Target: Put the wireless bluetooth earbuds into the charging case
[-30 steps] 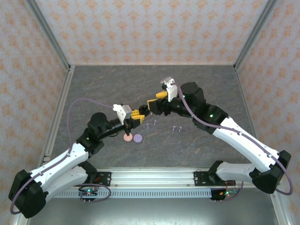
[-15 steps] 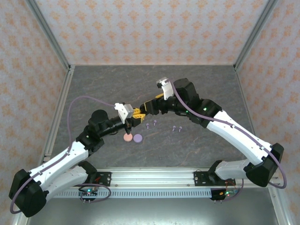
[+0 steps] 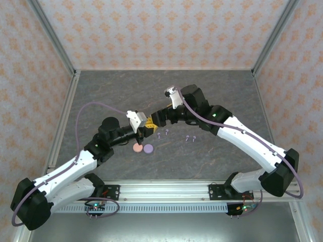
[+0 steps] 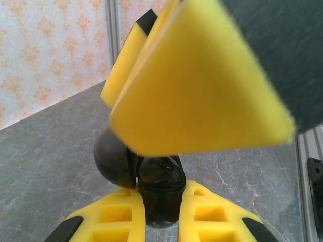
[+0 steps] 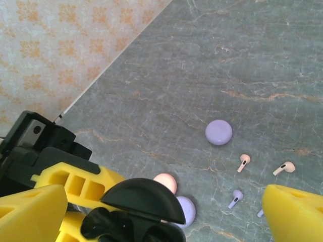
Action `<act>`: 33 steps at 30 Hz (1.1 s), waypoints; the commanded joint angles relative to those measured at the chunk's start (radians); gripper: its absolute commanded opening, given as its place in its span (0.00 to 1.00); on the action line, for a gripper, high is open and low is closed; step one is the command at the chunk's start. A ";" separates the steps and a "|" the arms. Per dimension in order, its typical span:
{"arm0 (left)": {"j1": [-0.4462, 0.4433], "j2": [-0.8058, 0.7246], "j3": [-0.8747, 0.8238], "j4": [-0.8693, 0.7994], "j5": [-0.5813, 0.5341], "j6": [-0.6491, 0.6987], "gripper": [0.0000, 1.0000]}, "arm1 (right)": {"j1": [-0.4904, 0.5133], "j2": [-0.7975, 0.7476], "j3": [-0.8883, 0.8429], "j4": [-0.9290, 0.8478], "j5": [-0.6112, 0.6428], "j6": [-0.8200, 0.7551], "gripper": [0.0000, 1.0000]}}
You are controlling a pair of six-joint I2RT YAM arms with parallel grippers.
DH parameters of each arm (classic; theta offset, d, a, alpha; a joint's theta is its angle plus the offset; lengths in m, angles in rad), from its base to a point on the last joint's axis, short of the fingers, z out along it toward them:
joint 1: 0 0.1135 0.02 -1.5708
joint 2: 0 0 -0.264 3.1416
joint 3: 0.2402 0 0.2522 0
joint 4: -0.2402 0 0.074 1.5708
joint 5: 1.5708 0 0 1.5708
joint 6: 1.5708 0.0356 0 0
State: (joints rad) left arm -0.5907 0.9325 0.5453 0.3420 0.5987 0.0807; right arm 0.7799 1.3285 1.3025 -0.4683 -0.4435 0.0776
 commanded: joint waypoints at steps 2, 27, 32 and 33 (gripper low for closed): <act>-0.009 0.001 0.042 0.011 0.017 0.015 0.00 | -0.004 0.009 0.025 -0.026 -0.003 -0.015 0.99; -0.009 0.003 0.038 0.019 0.010 0.007 0.00 | -0.004 0.007 0.022 -0.065 0.083 -0.007 0.99; -0.009 0.003 0.035 0.033 0.010 -0.002 0.00 | -0.004 0.008 0.022 -0.066 0.084 -0.008 0.99; -0.009 0.005 0.035 0.032 0.010 -0.002 0.00 | -0.004 0.006 0.023 -0.058 0.076 -0.004 0.99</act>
State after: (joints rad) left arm -0.5941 0.9390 0.5495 0.3401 0.5983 0.0795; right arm 0.7799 1.3407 1.3037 -0.5095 -0.3855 0.0753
